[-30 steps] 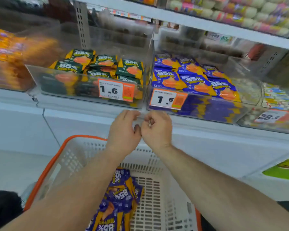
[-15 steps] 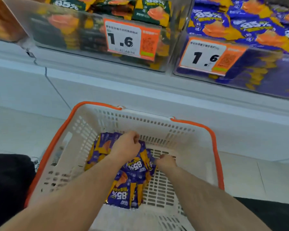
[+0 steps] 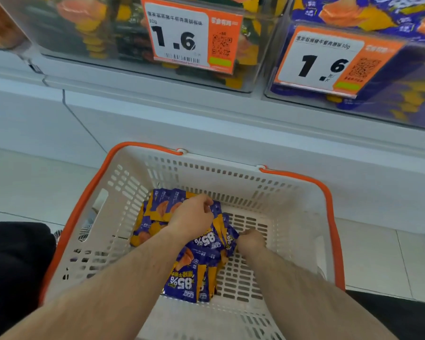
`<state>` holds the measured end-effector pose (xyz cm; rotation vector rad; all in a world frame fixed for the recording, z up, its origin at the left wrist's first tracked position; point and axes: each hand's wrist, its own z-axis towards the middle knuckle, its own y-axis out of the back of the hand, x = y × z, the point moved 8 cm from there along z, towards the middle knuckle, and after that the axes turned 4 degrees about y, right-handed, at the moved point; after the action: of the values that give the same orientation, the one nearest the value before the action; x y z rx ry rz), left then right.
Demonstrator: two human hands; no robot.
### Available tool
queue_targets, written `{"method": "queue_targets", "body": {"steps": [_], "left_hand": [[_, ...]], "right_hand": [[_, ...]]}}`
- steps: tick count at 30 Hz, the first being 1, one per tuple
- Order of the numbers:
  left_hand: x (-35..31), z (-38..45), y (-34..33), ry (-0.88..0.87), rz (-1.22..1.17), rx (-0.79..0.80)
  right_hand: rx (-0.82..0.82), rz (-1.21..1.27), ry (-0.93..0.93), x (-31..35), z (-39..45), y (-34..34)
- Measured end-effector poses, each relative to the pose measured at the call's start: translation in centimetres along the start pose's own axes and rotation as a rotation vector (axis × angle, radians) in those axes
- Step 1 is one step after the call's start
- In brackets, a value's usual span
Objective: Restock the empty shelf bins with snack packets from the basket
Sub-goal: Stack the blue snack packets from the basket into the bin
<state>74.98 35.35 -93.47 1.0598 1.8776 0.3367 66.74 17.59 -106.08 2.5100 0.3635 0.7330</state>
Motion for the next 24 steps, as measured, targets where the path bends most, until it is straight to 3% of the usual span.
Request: {"method": "queue_targets", "body": {"steps": [8,16,21,24], "left_hand": [[-1.5,-1.6,1.0,-0.027,0.014,0.001],[-4.7,-3.6,1.3,-0.075,0.035,0.091],[-8.4,-6.2,1.7,-0.134,-0.231,0.203],[-10.8,-7.9,3.2,-0.230,-0.426,0.178]], "right_hand": [[-0.153,-0.109,0.034,1.6,-2.8,3.1],[-0.171,-0.062,0.268,7.2,-7.6,12.0],[-0.095,0.192,0.460,12.0,-13.1,15.9],[-0.111,0.276,0.562,14.3,-16.6,18.1]]}}
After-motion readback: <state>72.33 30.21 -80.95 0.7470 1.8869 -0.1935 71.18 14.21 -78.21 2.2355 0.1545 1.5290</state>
